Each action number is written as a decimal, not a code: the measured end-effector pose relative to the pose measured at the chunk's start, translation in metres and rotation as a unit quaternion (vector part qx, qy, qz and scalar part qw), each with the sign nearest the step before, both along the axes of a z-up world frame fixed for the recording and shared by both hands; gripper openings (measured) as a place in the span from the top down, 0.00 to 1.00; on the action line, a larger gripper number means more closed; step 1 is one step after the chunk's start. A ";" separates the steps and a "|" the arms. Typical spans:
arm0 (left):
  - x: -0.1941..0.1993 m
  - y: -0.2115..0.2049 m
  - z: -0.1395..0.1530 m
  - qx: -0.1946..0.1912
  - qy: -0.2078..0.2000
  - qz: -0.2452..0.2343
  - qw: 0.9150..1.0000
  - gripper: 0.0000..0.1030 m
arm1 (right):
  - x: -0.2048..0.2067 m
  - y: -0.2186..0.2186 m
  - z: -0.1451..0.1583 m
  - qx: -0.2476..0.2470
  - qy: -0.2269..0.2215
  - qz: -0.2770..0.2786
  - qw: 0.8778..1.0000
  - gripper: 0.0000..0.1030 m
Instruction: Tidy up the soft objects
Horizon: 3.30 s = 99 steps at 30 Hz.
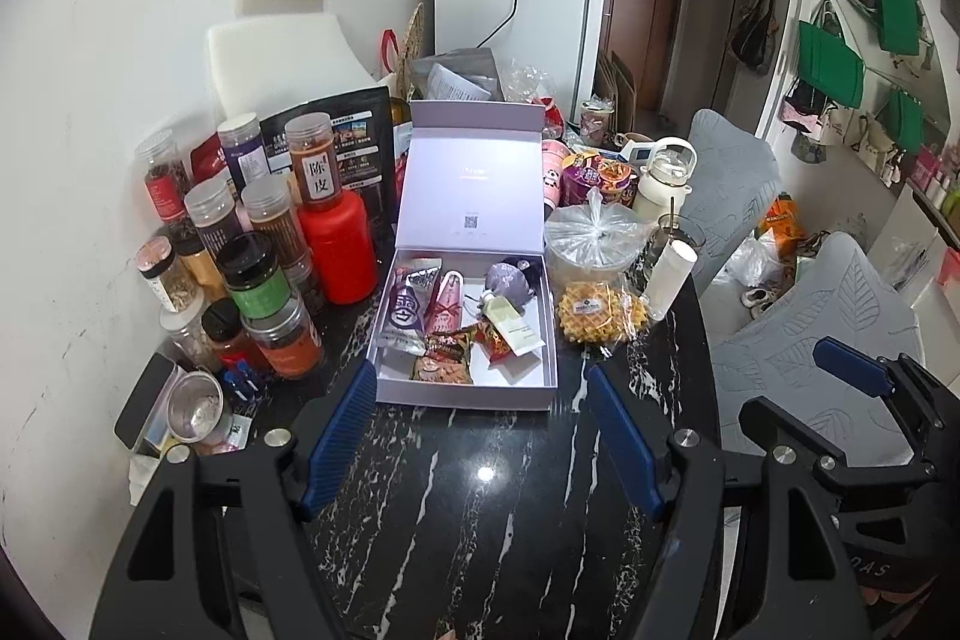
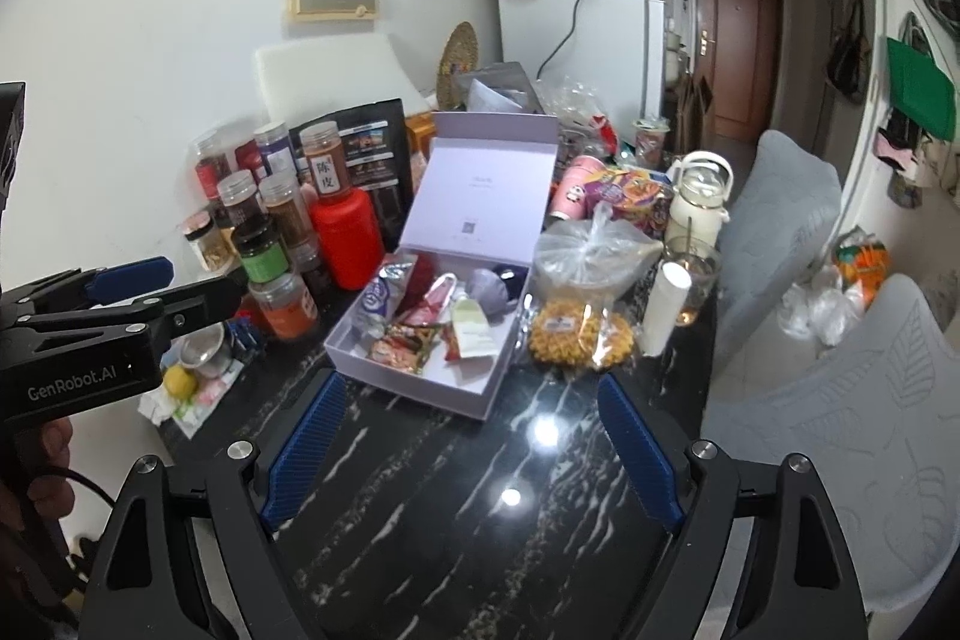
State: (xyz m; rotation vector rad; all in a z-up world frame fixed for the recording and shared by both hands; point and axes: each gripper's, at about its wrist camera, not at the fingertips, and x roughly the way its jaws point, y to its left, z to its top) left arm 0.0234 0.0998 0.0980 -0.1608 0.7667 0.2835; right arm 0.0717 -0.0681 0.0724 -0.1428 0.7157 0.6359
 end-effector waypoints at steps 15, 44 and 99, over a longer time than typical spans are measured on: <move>-0.008 -0.010 -0.021 -0.011 0.026 -0.001 1.000 0.30 | -0.019 -0.009 -0.019 -0.010 0.022 -0.022 0.999 0.16; -0.006 -0.011 -0.022 -0.011 0.031 0.005 0.999 0.30 | -0.017 -0.011 -0.027 -0.019 0.034 -0.024 0.999 0.16; -0.015 -0.021 -0.024 0.001 0.043 -0.012 0.999 0.30 | -0.027 -0.012 -0.029 -0.028 0.030 -0.018 0.999 0.16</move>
